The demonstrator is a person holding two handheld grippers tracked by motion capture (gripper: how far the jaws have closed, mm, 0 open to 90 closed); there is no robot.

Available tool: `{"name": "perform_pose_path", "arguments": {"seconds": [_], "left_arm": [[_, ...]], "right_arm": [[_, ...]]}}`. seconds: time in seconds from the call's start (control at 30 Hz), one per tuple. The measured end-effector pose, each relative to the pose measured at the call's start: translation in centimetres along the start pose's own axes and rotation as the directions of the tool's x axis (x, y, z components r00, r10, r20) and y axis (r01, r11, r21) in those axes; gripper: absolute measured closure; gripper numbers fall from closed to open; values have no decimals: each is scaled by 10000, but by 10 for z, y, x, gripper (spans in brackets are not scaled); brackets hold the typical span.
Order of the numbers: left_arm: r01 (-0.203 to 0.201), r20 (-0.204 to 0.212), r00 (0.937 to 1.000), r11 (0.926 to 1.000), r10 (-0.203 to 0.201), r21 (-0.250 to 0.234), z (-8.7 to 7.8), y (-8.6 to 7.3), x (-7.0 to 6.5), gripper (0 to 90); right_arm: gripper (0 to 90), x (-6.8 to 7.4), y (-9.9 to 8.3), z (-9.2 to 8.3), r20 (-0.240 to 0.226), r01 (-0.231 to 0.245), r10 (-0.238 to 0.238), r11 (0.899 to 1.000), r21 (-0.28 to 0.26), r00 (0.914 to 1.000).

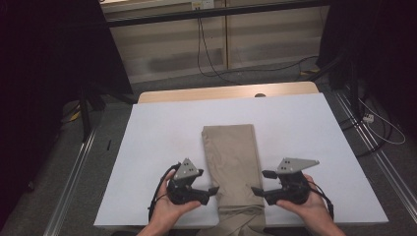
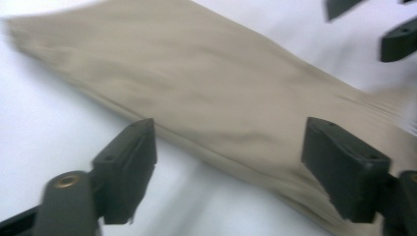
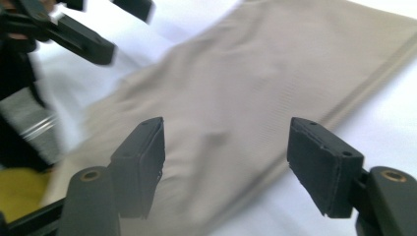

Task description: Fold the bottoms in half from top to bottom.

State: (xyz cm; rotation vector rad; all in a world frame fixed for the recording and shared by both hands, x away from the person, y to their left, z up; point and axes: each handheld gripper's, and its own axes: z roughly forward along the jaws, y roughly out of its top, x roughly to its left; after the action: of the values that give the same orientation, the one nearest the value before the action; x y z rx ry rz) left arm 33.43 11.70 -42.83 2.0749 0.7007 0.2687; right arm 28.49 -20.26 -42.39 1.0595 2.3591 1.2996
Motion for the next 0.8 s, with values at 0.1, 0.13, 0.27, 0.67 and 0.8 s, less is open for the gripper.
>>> {"name": "perform_pose_path", "arguments": {"seconds": [0.1,0.13,0.27,0.67,0.8], "left_arm": [[862,-148,9962,9960,-859,234,10,12,22,207],[745,-263,9969,9970,-739,219,15,18,29,198],[878,-685,9937,9960,-888,-165,36,40,57,204],[1325,-1751,9759,9912,-1303,12,88,61,139,280],[1707,-1713,9705,9853,-1697,-94,96,63,154,419]], "right_arm": [[320,-25,12,9,315,-272,273,9996,-37,9991],[324,-34,17,12,487,-168,171,9998,-60,9987],[353,-69,38,33,1454,76,-35,9996,-280,9894],[475,-142,79,107,1955,-677,598,9971,344,9789],[494,-159,83,123,2107,-741,590,9952,641,9758]]}}
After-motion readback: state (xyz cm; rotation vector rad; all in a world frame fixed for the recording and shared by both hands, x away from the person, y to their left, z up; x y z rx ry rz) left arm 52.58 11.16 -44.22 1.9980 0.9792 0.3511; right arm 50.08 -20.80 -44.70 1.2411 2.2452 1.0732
